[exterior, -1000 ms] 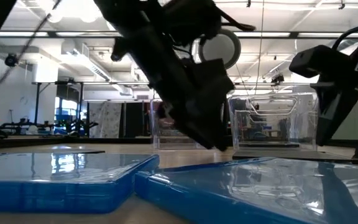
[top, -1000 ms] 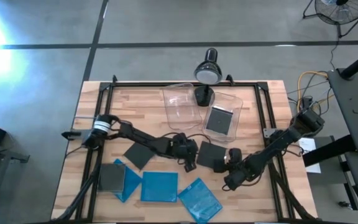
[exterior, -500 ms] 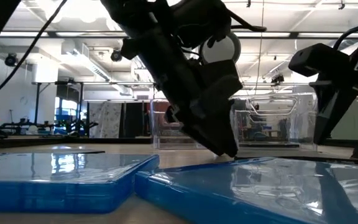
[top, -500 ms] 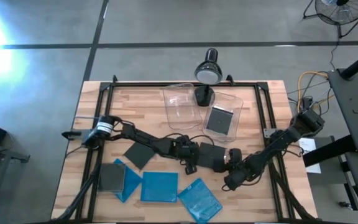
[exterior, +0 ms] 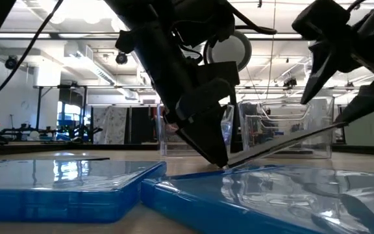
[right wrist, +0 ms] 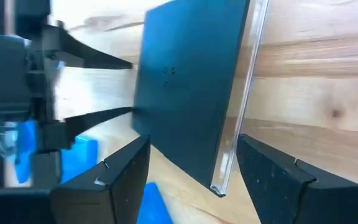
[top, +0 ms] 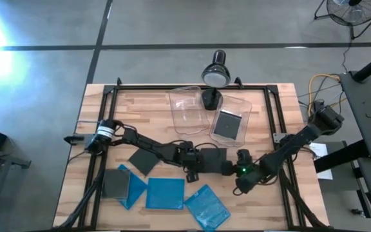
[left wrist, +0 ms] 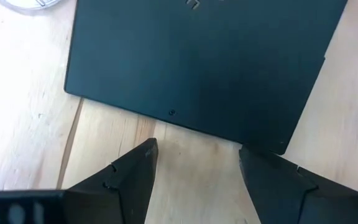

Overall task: Pick & place jewel cases by type
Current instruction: Put the black CD case into the right transparent bin

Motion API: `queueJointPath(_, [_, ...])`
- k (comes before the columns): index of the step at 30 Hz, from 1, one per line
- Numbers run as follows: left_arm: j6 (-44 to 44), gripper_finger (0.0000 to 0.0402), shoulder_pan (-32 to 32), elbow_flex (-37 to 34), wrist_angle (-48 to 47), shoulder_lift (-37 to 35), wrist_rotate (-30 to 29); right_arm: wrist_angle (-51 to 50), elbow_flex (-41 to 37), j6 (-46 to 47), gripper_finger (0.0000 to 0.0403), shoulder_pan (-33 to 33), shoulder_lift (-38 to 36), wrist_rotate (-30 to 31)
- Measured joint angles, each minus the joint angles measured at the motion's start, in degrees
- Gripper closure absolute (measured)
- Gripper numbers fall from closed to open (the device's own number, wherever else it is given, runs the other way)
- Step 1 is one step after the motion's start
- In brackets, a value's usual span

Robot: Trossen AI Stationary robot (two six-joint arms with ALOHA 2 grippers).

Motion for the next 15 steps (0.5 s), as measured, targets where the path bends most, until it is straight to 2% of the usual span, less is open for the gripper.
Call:
queueJointPath(6, [-0.3,0.0188,0.0,0.0,0.1,0.0,-0.2,8.7,0.5,-7.0,0.0172,-0.5,-0.1,8.0])
queueJointPath(9, [-0.5,0.0188,-0.1,0.0,0.0,0.0,-0.3,10.7,0.5,-10.2,0.0172,-0.9,0.0,7.3])
queueJointPath(15, [-1.1,0.0188,-0.1,0.0,0.0,0.0,-0.3,10.2,0.6,-6.3,0.0174,-2.3,1.1,3.5])
